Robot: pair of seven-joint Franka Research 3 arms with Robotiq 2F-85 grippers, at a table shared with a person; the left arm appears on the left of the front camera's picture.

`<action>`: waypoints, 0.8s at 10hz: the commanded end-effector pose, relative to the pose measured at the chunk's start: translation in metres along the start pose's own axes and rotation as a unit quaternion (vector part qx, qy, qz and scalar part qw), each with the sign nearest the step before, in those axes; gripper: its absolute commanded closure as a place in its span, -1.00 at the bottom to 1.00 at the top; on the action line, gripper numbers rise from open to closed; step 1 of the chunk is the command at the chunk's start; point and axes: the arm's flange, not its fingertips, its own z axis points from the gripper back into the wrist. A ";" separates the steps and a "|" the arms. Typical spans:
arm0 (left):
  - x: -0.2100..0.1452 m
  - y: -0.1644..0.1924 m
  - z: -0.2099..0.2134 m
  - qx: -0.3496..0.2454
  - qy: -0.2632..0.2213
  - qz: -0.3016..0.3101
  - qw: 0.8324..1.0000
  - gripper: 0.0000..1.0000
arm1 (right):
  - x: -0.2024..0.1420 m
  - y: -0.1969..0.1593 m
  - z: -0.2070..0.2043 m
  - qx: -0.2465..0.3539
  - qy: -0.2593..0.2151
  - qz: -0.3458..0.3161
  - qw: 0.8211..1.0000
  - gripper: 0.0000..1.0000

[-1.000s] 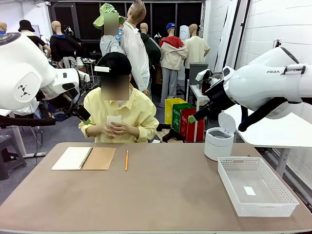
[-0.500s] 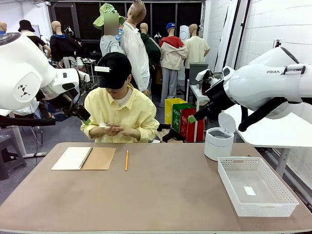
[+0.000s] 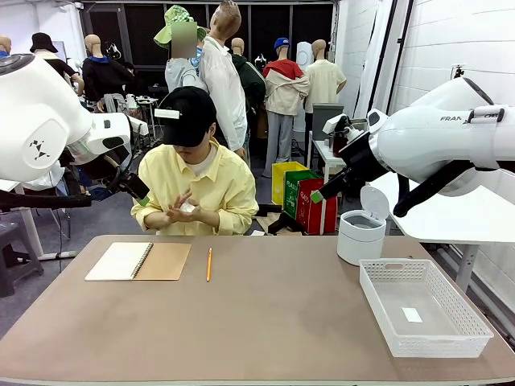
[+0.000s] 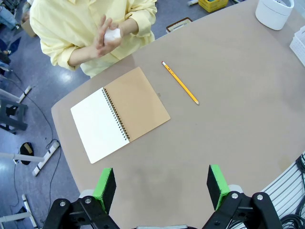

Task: Sort the paper based on its condition.
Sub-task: If a person hands you a paper, place it in the Organizing basket , and if it's crumpled, put it in the Trash can.

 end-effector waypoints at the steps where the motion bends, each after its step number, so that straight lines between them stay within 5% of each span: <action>1: 0.000 0.000 0.000 -0.002 0.003 0.000 1.000 -1.00 | -0.001 0.001 -0.001 0.002 0.002 0.001 1.000 -1.00; 8: 0.000 0.000 0.000 -0.002 0.003 0.000 1.000 -1.00 | -0.001 0.001 -0.001 0.002 0.002 0.001 1.000 -1.00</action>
